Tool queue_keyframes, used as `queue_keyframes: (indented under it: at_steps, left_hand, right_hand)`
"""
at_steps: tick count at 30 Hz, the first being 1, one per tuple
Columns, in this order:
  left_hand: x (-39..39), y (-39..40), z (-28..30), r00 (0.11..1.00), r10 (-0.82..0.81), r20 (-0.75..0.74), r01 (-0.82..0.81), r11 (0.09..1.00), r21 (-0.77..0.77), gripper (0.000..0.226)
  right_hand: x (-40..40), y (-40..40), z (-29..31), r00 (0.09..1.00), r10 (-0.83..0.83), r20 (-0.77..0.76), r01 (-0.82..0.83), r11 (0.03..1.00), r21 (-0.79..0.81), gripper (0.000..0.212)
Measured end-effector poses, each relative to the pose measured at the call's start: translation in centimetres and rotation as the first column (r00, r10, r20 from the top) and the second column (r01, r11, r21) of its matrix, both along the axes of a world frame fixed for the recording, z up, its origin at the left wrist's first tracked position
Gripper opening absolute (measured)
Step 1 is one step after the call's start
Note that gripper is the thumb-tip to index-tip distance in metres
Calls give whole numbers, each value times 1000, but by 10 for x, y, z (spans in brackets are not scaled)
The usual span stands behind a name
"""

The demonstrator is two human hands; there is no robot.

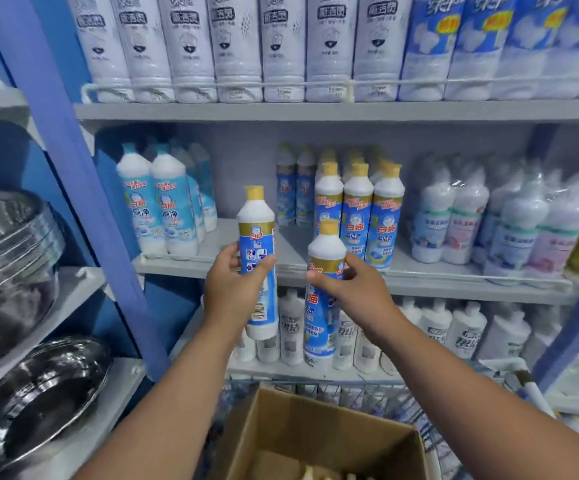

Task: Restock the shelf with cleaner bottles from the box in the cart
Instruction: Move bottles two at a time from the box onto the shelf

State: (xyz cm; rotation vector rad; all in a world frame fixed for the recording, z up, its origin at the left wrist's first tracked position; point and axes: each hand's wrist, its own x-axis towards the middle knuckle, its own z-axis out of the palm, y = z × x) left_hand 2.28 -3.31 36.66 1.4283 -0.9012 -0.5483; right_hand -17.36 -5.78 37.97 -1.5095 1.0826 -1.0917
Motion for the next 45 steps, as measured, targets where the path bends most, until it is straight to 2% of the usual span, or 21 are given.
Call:
queue_keyframes:
  at_steps: [7,16,24,33,39,43,45]
  left_hand:
    - [67,-69,31,998,-56,-3,55,997,-60,34]
    - [106,-154,36,993,-120,-17,118,986,-122,44]
    - [108,-206,1,986,-164,-29,160,982,-102,38]
    - [102,-240,-15,976,-215,-19,211,970,-124,46]
    - [107,-255,-22,957,-273,97,276,961,-25,51]
    - [114,-256,-39,912,-388,136,370,919,139,45]
    - [115,-258,-46,900,-416,129,386,899,207,46]
  right_hand:
    - [76,-52,45,998,-47,35,51,989,-137,30]
    - [140,-123,61,988,-142,65,155,944,-290,40]
    - [163,-173,27,967,-252,41,253,926,-279,41]
    - [167,-215,6,924,-383,-1,371,895,-249,40]
    - [174,-227,-27,843,-519,-142,493,850,-185,30]
    - [175,-225,-50,823,-522,-222,507,853,-127,33]
    - [176,-229,-52,815,-535,-225,524,845,-108,41]
